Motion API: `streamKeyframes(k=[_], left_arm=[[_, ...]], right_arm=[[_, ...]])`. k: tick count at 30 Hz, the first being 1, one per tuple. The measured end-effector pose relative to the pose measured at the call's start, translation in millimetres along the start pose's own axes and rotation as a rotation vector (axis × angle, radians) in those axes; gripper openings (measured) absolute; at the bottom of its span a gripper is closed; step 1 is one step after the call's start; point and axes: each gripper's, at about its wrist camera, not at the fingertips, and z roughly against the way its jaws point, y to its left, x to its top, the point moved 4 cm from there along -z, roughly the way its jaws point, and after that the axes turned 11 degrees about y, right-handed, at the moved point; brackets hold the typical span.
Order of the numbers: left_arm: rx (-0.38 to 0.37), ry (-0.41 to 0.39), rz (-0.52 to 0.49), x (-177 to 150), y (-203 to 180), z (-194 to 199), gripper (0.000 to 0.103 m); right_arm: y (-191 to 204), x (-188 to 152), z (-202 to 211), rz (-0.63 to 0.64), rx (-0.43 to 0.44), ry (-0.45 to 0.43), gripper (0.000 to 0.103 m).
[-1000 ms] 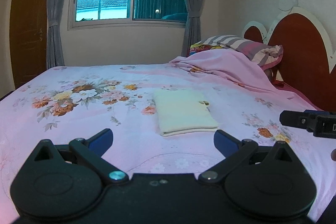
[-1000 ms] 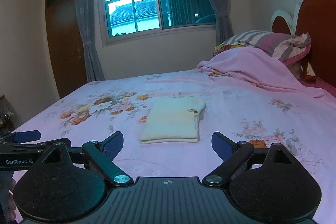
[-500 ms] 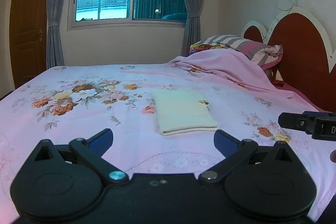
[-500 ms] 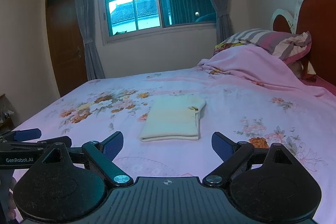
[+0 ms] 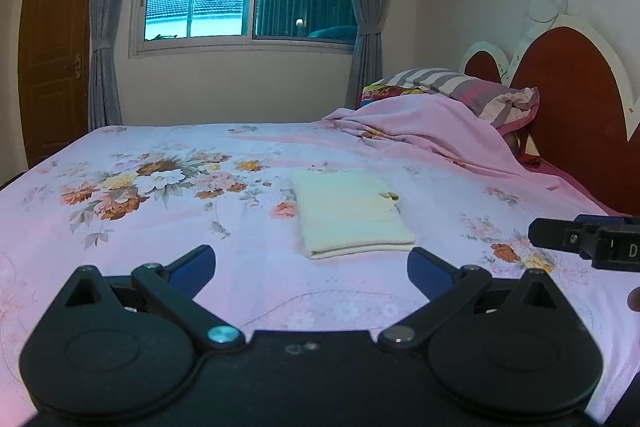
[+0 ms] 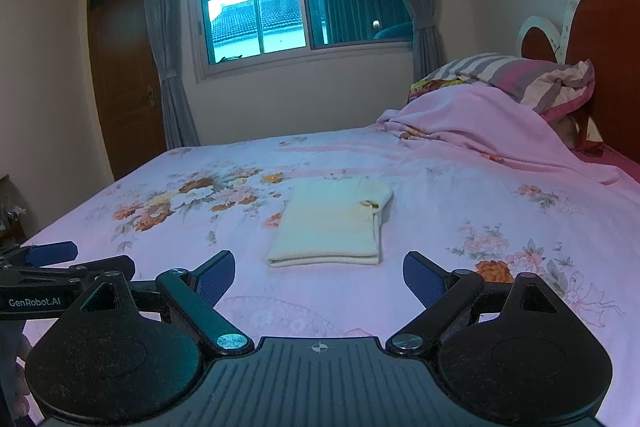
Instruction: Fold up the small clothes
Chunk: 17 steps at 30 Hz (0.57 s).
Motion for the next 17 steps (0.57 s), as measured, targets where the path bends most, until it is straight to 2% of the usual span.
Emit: streamKeyframes(k=[11, 14, 17], left_arm=[[-0.015, -0.009, -0.011, -0.5, 0.3, -3.0, 0.101], [-0.044, 0.009, -0.004, -3.1, -0.4, -3.4, 0.100], [-0.060, -0.009, 0.008, -4.4, -1.6, -0.9, 0.102]], right_arm=[[0.8, -2.9, -5.9, -0.003, -0.003, 0.014, 0.090], [1.3, -3.8, -6.8, -0.003, -0.004, 0.017, 0.090], [2.2, -4.2, -7.7, -0.002, -0.006, 0.018, 0.090]])
